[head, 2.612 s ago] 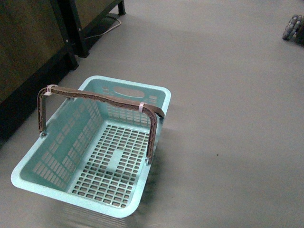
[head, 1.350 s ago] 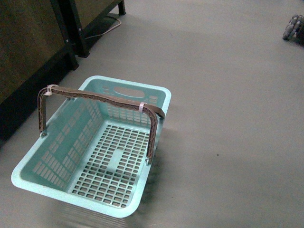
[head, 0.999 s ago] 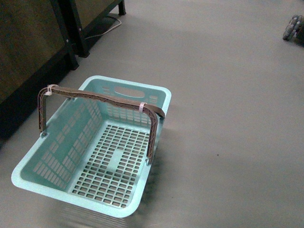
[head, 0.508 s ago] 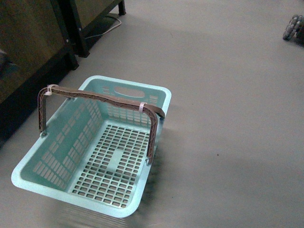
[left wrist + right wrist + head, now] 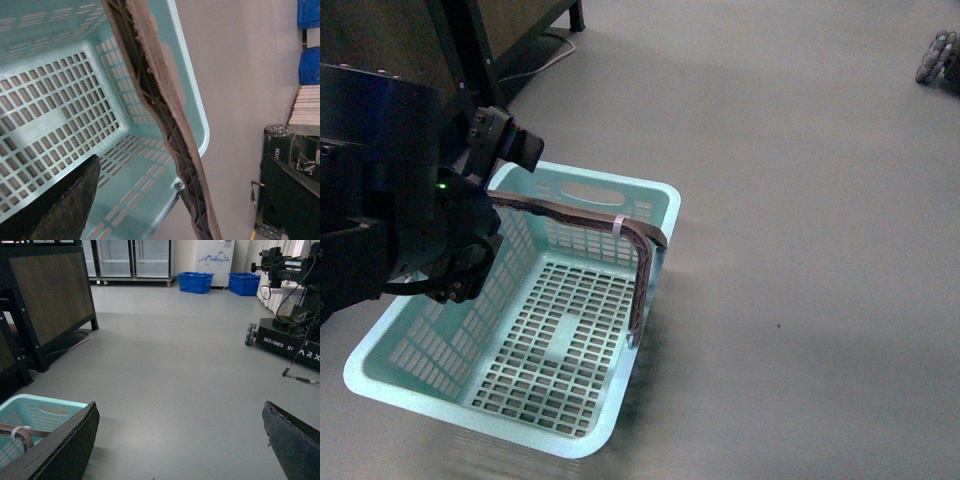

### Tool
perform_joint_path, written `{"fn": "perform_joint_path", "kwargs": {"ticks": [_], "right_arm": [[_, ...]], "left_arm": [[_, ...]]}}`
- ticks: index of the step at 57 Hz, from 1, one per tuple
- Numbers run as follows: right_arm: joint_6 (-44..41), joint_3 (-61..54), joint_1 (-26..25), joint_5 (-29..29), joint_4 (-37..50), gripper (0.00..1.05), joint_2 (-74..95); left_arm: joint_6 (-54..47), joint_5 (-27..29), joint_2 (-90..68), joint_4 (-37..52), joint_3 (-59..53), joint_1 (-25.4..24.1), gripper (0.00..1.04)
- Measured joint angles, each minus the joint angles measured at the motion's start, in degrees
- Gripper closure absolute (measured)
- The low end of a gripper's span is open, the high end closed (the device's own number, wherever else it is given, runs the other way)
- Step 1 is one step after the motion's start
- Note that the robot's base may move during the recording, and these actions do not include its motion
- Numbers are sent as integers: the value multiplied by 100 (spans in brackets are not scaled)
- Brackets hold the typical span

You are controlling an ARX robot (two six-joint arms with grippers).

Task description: Pick mango and avocado into basket

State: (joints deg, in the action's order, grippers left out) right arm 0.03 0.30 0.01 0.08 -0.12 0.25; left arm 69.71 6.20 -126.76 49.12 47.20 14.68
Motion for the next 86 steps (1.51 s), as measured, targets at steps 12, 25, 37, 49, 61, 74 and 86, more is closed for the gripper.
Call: {"fn": "perform_joint_path", "kwargs": {"ticks": [12, 25, 37, 49, 61, 74, 86], "right_arm": [[0, 0, 0, -2, 0, 8, 0], [0, 0, 0, 0, 0, 8, 0], [0, 0, 0, 0, 0, 8, 0], [0, 0, 0, 2, 0, 8, 0], [0, 0, 0, 0, 0, 8, 0], [0, 0, 0, 0, 0, 8, 0], [0, 0, 0, -2, 0, 8, 0]], "left_arm": [[208, -87, -549, 275, 470, 44, 16], [492, -260, -907, 916, 748, 44, 52], [719, -389, -1130, 1502, 778, 26, 83], [977, -225, -660, 1574, 501, -37, 94], [1292, 249, 1147, 238, -4, -79, 95], [1311, 824, 3515, -1864, -308, 13, 95], [1285, 1351, 5519, -3757, -221, 286, 95]]}}
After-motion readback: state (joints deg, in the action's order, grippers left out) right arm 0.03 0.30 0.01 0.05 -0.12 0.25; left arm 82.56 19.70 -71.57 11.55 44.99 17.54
